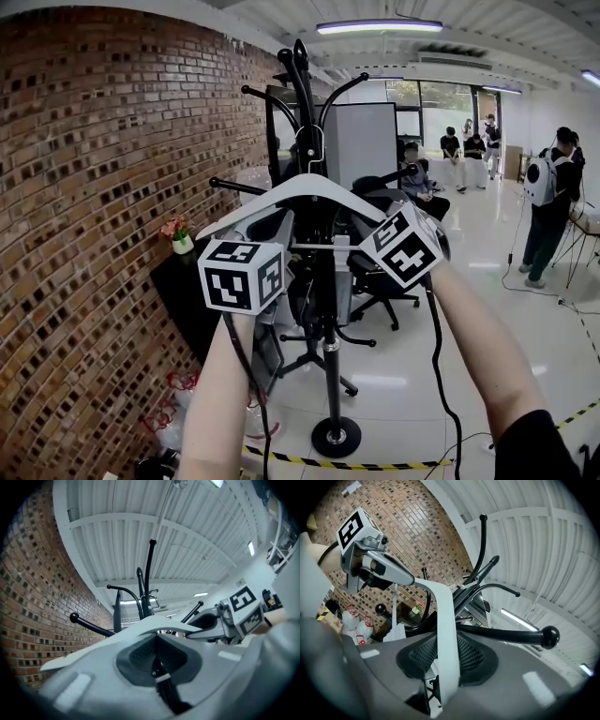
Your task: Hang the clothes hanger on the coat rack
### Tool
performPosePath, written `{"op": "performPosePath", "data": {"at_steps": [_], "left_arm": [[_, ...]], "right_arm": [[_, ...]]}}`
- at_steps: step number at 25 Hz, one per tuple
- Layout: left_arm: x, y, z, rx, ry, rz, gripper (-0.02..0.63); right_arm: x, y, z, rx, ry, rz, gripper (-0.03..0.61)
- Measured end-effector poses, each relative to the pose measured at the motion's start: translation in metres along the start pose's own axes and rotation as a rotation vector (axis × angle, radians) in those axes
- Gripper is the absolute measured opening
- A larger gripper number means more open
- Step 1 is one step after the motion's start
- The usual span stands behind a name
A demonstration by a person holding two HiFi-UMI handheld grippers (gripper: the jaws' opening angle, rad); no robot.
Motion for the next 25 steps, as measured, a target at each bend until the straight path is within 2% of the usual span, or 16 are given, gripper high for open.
{"op": "performPosePath", "data": {"at_steps": [3,7,12,16,20,25], "left_arm": [[0.004,0.000,0.002,-0.005,0.001,0.004,0.005],[0.003,0.002,0.003,-0.012,-0.006,-0.005,0.005],[0.003,0.002,0.004,-0.015,-0.017,-0.008,0.005],[0.007,0.000,0.004,-0.013,-0.013,-0.002,0.005],[0.011,-0.002,0.003,-0.008,-0.009,0.007,0.005],[0.011,-0.002,0.002,-0.012,-0.008,0.005,0.005]], "right_arm": [[0.000,-0.002,0.005,0.021,0.002,-0.013,0.121],[0.002,-0.004,0.008,0.089,0.053,-0.037,0.120],[0.005,-0.005,0.012,0.105,0.022,-0.100,0.127],[0.007,-0.005,0.011,0.122,0.004,-0.139,0.154],[0.009,0.000,0.011,0.175,0.055,-0.163,0.175],[0.007,0.009,0.008,0.221,0.051,-0.203,0.211]]}}
Point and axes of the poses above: the fingertips, and each gripper's own axes: y backward along the fingers, z to its left, x out of its underside, the point moved 7 cm from there along y, backward along the fingers, and after that the axes turned 1 degree about x, right-handed, at the moved point
